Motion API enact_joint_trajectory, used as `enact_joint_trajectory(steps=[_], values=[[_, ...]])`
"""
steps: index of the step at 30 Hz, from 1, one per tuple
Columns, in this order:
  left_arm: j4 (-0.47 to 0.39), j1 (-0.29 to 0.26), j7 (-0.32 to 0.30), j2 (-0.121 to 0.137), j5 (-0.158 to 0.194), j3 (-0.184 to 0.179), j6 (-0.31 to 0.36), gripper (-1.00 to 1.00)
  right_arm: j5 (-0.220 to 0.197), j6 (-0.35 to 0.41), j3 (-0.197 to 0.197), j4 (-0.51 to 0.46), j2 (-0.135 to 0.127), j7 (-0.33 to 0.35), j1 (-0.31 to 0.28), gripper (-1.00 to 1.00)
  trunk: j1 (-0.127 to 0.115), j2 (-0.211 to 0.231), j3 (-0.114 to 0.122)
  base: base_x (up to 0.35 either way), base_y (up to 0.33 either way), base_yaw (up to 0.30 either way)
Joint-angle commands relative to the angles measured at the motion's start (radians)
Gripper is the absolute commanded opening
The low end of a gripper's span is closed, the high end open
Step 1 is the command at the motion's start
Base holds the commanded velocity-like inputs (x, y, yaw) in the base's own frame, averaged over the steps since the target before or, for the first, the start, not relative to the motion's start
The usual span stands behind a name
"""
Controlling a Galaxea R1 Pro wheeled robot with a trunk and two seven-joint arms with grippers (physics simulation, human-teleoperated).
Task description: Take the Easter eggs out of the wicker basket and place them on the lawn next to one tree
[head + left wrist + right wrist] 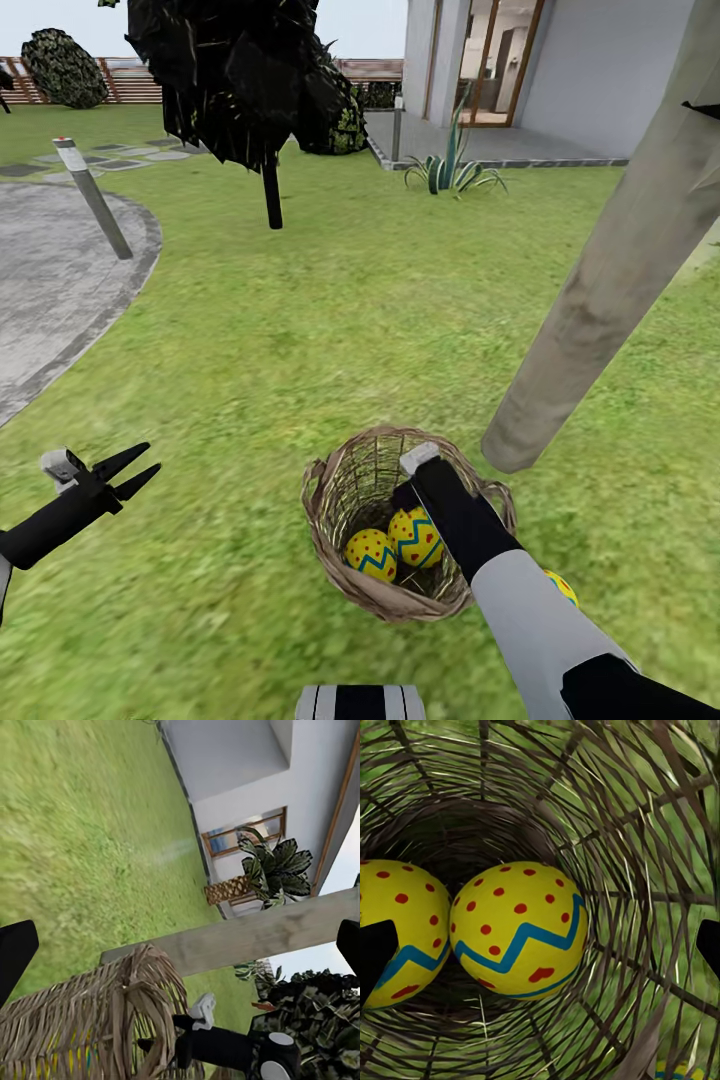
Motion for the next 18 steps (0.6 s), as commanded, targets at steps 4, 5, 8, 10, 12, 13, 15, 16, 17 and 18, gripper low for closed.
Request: enact_joint_trajectory(steps=[4, 5, 8, 10, 12, 13, 15, 16, 17, 18], values=[[0.000, -0.001, -0.002, 0.000, 0.000, 0.001, 0.005, 1.00, 0.011, -0.011, 0.000, -0.001, 0.000, 0.008, 0.000, 1.00, 0.002, -0.001, -0.016, 0.000, 0.000, 0.000], [0.000, -0.001, -0.002, -0.001, 0.000, 0.001, 0.005, 1.00, 0.011, -0.012, 0.000, -0.001, 0.000, 0.008, 0.000, 1.00, 0.002, -0.001, -0.020, 0.000, 0.000, 0.000], [0.000, -0.001, -0.002, -0.001, 0.000, 0.001, 0.005, 1.00, 0.011, -0.023, 0.001, -0.002, 0.000, 0.006, 0.000, 1.00, 0.003, -0.002, -0.024, 0.000, 0.000, 0.000], [0.000, -0.001, -0.002, -0.001, 0.000, 0.001, 0.005, 1.00, 0.011, -0.032, 0.000, -0.005, 0.000, -0.001, 0.000, 1.00, 0.003, -0.002, -0.032, 0.000, 0.000, 0.000], [0.000, -0.001, -0.003, -0.001, 0.000, 0.001, 0.005, 1.00, 0.012, -0.034, 0.000, -0.005, 0.000, -0.014, 0.000, 1.00, 0.003, -0.002, -0.032, 0.000, 0.000, 0.000], [0.000, -0.001, -0.003, -0.001, 0.000, 0.001, 0.005, 1.00, 0.012, -0.034, 0.000, -0.005, 0.000, -0.020, 0.000, 1.00, 0.003, -0.002, -0.032, 0.000, 0.000, 0.000], [0.000, -0.001, -0.003, -0.001, 0.000, 0.001, 0.005, 1.00, 0.011, -0.034, 0.000, -0.005, 0.000, -0.037, 0.000, 1.00, 0.004, -0.003, -0.039, 0.000, 0.000, 0.000], [0.000, -0.001, -0.003, -0.001, 0.000, 0.001, 0.005, 1.00, 0.011, -0.034, 0.000, -0.005, 0.000, -0.039, 0.000, 1.00, 0.004, -0.003, -0.039, 0.000, 0.000, 0.000], [0.000, -0.001, -0.003, -0.001, 0.000, 0.001, 0.005, 1.00, 0.011, -0.034, 0.000, -0.005, 0.000, -0.040, 0.000, 1.00, 0.004, -0.003, -0.039, 0.000, 0.000, 0.000], [0.000, -0.001, -0.003, -0.001, 0.000, 0.001, 0.005, 1.00, 0.012, -0.034, 0.000, -0.005, 0.000, -0.041, 0.000, 1.00, 0.004, -0.003, -0.039, 0.000, 0.000, 0.000]])
